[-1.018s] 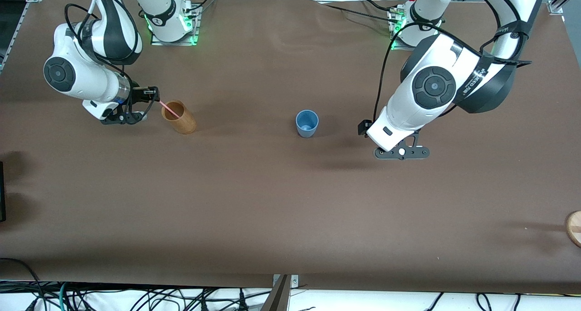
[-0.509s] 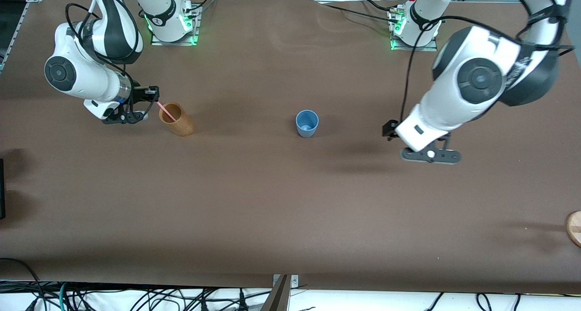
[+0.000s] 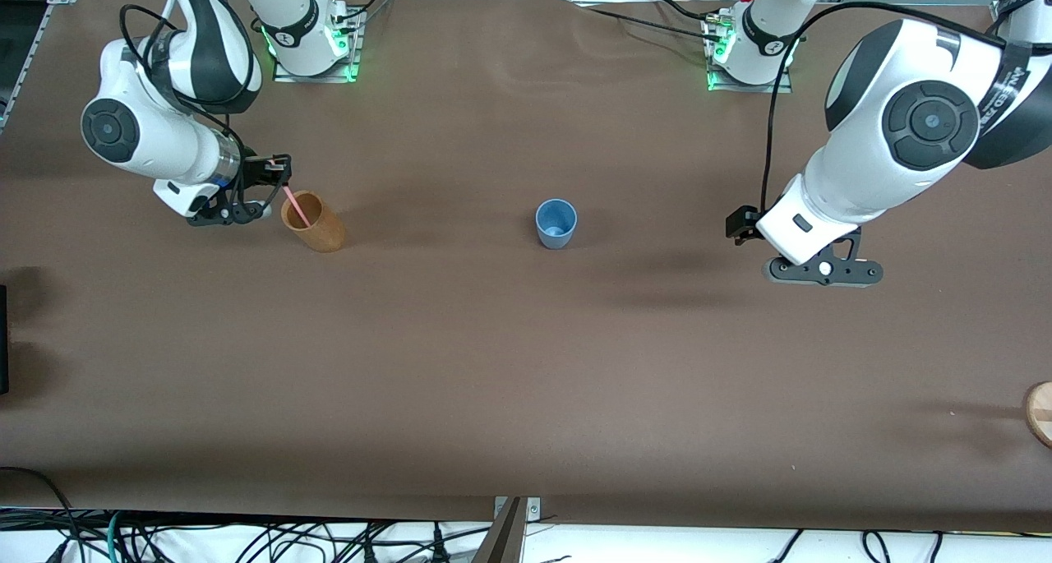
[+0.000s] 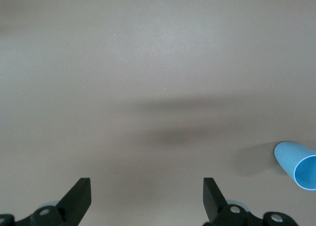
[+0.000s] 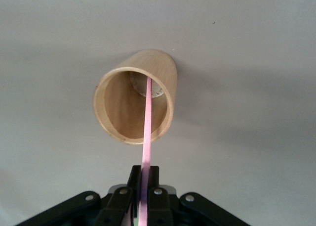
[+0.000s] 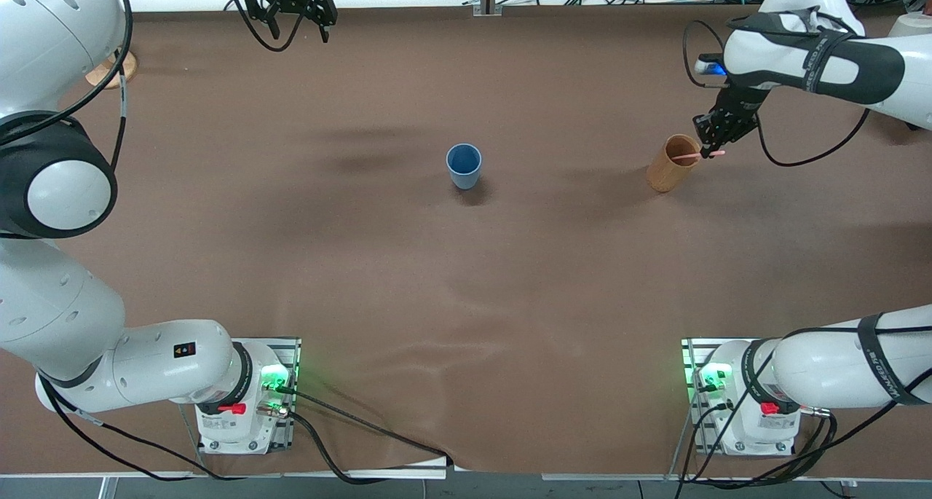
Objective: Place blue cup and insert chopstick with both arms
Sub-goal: 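Lift the chopstick from the wooden cup over the blue cup with the right gripper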
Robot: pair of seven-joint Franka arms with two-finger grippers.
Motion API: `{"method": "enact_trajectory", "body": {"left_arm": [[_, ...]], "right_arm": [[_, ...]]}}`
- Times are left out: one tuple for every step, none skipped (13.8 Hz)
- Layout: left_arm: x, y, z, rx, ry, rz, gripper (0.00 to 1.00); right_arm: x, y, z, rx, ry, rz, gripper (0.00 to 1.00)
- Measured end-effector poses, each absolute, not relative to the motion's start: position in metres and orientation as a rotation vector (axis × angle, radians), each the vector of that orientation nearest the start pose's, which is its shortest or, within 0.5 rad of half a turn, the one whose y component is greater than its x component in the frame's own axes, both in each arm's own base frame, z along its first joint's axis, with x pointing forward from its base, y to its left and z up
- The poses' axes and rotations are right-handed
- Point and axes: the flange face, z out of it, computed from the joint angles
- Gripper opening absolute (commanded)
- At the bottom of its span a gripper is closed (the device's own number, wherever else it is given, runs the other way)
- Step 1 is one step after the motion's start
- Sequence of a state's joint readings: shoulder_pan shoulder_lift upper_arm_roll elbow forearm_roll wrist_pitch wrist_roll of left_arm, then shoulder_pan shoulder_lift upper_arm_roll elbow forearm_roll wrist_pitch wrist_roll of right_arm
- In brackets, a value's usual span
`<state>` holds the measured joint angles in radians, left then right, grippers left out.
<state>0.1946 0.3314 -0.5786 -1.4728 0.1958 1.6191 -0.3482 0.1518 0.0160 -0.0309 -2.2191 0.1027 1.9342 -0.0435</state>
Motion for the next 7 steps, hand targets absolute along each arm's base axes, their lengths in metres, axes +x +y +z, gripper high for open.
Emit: {"method": "enact_trajectory", "body": {"left_arm": [[0.610, -0.173, 0.505, -3.072, 0.067, 0.189, 1.00], [0.609, -0.172, 0.507, -3.071, 0.064, 0.193, 1.00], [0.609, -0.171, 0.509, -3.070, 0.061, 0.191, 1.00], [0.609, -0.168, 0.511, -3.069, 0.056, 0.189, 1.00], [0.609, -0.165, 0.513, -3.068, 0.049, 0.186, 1.00], [0.610, -0.163, 0.514, -3.069, 0.044, 0.183, 1.00], [0.610, -0.161, 0.515, -3.069, 0.040, 0.180, 1.00]], "right_arm": [[0.496, 0.068, 0.360, -3.020, -0.176, 0.481, 0.02], [0.504, 0.069, 0.374, -3.015, -0.182, 0.497, 0.02], [0.514, 0.071, 0.389, -3.012, -0.188, 0.506, 0.02], [0.523, 0.072, 0.403, -3.011, -0.193, 0.506, 0.02], [0.530, 0.073, 0.415, -3.009, -0.198, 0.508, 0.02], [0.535, 0.075, 0.425, -3.004, -0.201, 0.510, 0.02], [0.539, 0.078, 0.435, -2.990, -0.200, 0.504, 0.02]]}}
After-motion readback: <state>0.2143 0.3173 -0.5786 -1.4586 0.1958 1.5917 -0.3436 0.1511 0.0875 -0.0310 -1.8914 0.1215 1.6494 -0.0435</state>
